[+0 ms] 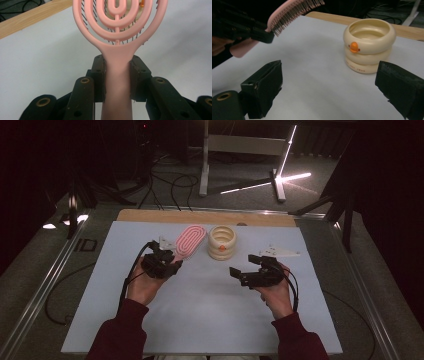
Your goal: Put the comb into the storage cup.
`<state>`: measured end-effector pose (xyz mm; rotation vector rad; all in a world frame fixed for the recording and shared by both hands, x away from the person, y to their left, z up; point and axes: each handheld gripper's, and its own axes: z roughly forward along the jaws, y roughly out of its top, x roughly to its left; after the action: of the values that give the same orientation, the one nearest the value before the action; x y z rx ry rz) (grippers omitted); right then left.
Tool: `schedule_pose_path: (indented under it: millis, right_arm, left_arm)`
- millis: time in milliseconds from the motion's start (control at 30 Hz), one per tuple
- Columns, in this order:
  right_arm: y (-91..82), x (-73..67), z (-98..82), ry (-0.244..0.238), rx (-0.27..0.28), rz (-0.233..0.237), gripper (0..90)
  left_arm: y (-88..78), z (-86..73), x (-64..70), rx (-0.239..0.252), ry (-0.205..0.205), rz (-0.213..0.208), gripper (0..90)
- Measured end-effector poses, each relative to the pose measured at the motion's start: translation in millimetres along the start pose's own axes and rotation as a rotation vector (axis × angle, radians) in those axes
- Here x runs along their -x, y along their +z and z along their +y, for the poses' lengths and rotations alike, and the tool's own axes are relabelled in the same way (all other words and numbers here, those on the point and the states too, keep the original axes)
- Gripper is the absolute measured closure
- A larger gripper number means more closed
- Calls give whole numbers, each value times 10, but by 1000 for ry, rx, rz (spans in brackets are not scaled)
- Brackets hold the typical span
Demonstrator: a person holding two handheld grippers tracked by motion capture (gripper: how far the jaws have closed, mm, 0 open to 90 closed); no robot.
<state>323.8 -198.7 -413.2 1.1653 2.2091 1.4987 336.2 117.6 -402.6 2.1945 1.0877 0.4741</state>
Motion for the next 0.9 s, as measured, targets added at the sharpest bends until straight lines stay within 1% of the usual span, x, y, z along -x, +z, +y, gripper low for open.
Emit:
schedule_pose_path:
  millis: [100, 167, 267, 300, 333, 400, 533, 667, 900]
  right_arm:
    - [9, -8, 20, 6, 3, 5, 78]
    - [29, -13, 50, 7, 4, 4, 78]
    - [45, -1, 67, 16, 4, 8, 78]
    - [53, 4, 75, 25, 7, 13, 78]
    - [64, 10, 89, 38, 8, 19, 78]
    - [77, 6, 102, 38, 3, 24, 78]
    - [96, 0, 117, 38, 3, 28, 78]
    - [121, 14, 140, 64, 9, 46, 78]
    - [157, 5, 189, 74, 17, 60, 78]
  left_arm:
    - [9, 4, 52, -1, 14, -5, 696]
    - [17, 6, 96, -2, 31, -12, 696]
    - [24, 6, 123, 0, 37, -17, 696]
    - [28, 7, 135, -1, 42, -19, 696]
    - [31, 8, 144, -4, 52, -22, 696]
    - [48, 7, 173, -7, 69, -31, 696]
    - [64, 3, 201, -2, 73, -36, 696]
    - [73, 2, 246, 3, 91, -46, 696]
    - [85, 1, 324, 12, 110, -52, 696]
